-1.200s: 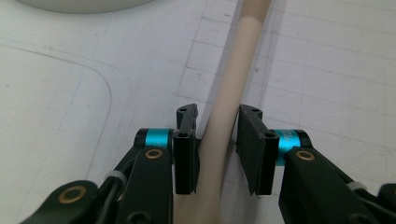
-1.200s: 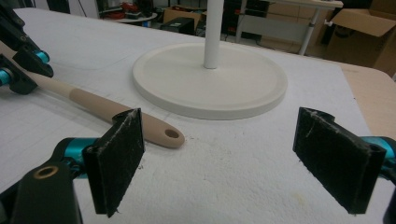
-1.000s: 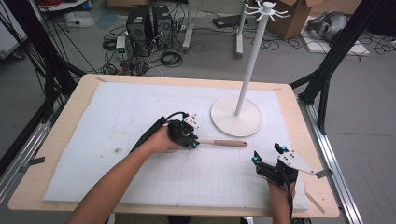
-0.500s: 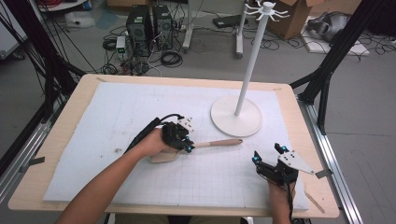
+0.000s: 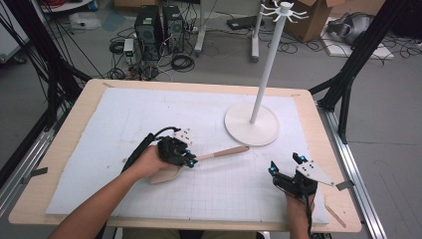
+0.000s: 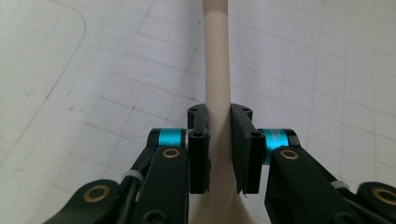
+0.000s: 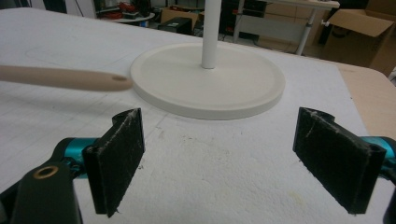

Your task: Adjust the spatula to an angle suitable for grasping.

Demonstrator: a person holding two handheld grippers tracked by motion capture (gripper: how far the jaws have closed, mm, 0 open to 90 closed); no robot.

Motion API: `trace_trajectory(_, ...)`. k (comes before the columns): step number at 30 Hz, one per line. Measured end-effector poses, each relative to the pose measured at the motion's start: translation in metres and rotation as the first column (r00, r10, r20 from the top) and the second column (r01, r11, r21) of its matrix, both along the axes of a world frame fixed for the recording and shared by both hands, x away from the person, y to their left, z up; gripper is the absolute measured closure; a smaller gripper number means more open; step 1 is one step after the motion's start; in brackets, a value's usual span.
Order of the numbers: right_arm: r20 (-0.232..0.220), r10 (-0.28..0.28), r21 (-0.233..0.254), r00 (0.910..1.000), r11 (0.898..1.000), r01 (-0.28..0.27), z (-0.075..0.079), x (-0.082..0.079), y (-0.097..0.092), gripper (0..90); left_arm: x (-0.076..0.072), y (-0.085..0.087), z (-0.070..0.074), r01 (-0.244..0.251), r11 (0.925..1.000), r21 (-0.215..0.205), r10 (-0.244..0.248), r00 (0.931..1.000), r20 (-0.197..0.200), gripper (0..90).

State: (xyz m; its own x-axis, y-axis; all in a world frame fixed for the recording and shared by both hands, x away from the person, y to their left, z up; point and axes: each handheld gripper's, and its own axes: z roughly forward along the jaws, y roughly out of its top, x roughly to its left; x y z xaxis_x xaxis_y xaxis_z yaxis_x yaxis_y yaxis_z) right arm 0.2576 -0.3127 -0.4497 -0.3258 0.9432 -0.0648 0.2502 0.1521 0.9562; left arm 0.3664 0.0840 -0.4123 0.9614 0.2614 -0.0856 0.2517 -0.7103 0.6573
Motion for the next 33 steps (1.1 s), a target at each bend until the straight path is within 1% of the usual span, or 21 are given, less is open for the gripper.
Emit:
trace_trajectory(2, 0.0, 0.0, -0.001, 1.0, 1.0, 0.0, 0.0, 0.0, 0.0, 15.5, -0.003, 0.004, 0.001, -0.032, 0.9995, -0.008, 0.032, 0.9994, -0.012, 77.7)
trace_trajectory(3, -0.001, -0.001, -0.002, 1.0, 1.0, 0.001, 0.0, 0.0, 0.0, 15.5, -0.004, 0.006, 0.001, -0.044, 0.999, -0.001, 0.044, 0.9988, -0.021, 77.7)
trace_trajectory(5, -0.001, -0.002, -0.002, 1.0, 1.0, 0.002, 0.0, 0.0, 0.0, 15.5, -0.008, 0.009, 0.002, -0.068, 0.9977, -0.002, 0.068, 0.9973, -0.027, 77.7)
trace_trajectory(7, -0.001, -0.002, -0.003, 1.0, 1.0, 0.002, 0.0, 0.0, 0.0, 15.5, -0.011, 0.012, 0.001, -0.094, 0.9955, -0.009, 0.094, 0.9949, -0.037, 77.7)
trace_trajectory(9, -0.001, -0.003, -0.003, 1.0, 1.0, 0.003, 0.0, 0.0, 0.0, 15.6, -0.014, 0.013, 0.001, -0.124, 0.9923, -0.005, 0.123, 0.9916, -0.039, 77.7)
trace_trajectory(10, -0.001, -0.003, -0.003, 1.0, 1.0, 0.003, 0.0, 0.0, 0.0, 15.5, -0.015, 0.014, 0.001, -0.144, 0.9895, -0.004, 0.144, 0.9887, -0.04, 77.7)
trace_trajectory(11, -0.002, -0.004, -0.001, 1.0, 1.0, 0.004, 0.0, 0.0, 0.0, 15.5, -0.017, 0.014, -0.001, -0.197, 0.9803, -0.015, 0.196, 0.9791, -0.054, 77.7)
trace_trajectory(12, -0.004, -0.006, 0.0, 1.0, 1.0, 0.006, 0.0, -0.001, 0.0, 15.5, -0.018, 0.014, -0.001, -0.216, 0.9762, -0.013, 0.215, 0.975, -0.054, 77.7)
trace_trajectory(13, -0.002, -0.005, 0.0, 1.0, 1.0, 0.005, 0.0, 0.0, 0.0, 15.5, -0.018, 0.014, -0.001, -0.216, 0.9762, -0.013, 0.215, 0.975, -0.054, 77.7)
trace_trajectory(15, -0.004, -0.006, -0.002, 1.0, 1.0, 0.006, 0.0, -0.001, 0.0, 15.5, -0.021, 0.013, -0.003, -0.241, 0.9706, -0.001, 0.241, 0.9694, -0.049, 77.7)
trace_trajectory(16, -0.004, -0.006, -0.002, 1.0, 1.0, 0.006, 0.0, -0.001, 0.0, 15.5, -0.021, 0.013, -0.003, -0.241, 0.9706, -0.001, 0.241, 0.9694, -0.049, 77.7)
trace_trajectory(18, 0.001, -0.003, -0.002, 1.0, 1.0, 0.003, 0.0, 0.0, 0.0, 15.5, -0.022, 0.014, -0.006, -0.258, 0.9661, -0.004, 0.257, 0.9645, -0.058, 77.7)
trace_trajectory(20, -0.003, -0.005, 0.0, 1.0, 1.0, 0.005, 0.0, -0.001, 0.0, 15.5, -0.023, 0.016, -0.007, -0.261, 0.9652, -0.005, 0.261, 0.9635, -0.061, 77.7)
trace_trajectory(23, 0.0, -0.002, -0.004, 1.0, 1.0, 0.002, 0.0, 0.0, 0.0, 15.5, -0.028, 0.018, -0.008, -0.267, 0.9637, -0.006, 0.266, 0.9609, -0.079, 77.7)
trace_trajectory(25, -0.003, -0.006, 0.0, 1.0, 1.0, 0.006, 0.0, -0.001, 0.001, 15.5, -0.03, 0.019, -0.009, -0.271, 0.9626, -0.009, 0.269, 0.9598, -0.081, 77.7)
trace_trajectory(26, -0.002, -0.006, 0.001, 1.0, 1.0, 0.006, 0.0, 0.0, 0.001, 15.5, -0.032, 0.019, -0.009, -0.27, 0.9629, -0.007, 0.268, 0.9603, -0.076, 77.7)
trace_trajectory(29, 0.0, -0.004, -0.004, 1.0, 1.0, 0.004, 0.0, 0.0, 0.001, 15.5, -0.035, 0.022, -0.011, -0.284, 0.9589, 0.003, 0.283, 0.9564, -0.071, 77.7)
trace_trajectory(30, -0.001, -0.005, -0.002, 1.0, 1.0, 0.005, 0.0, 0.0, 0.001, 15.6, -0.037, 0.025, -0.013, -0.304, 0.9527, 0.001, 0.303, 0.9491, -0.087, 77.7)
trace_trajectory(31, 0.001, -0.004, -0.002, 1.0, 1.0, 0.004, 0.0, 0.0, 0.001, 15.5, -0.039, 0.026, -0.014, -0.314, 0.9493, 0.001, 0.313, 0.9453, -0.091, 77.7)
trace_trajectory(32, 0.0, -0.005, -0.002, 1.0, 1.0, 0.005, 0.0, 0.0, 0.001, 15.5, -0.039, 0.026, -0.014, -0.314, 0.9493, 0.001, 0.313, 0.9453, -0.091, 77.7)
trace_trajectory(33, -0.003, -0.005, 0.001, 1.0, 1.0, 0.005, 0.0, -0.001, 0.001, 15.5, -0.04, 0.027, -0.015, -0.326, 0.9453, -0.004, 0.324, 0.941, -0.097, 77.7)
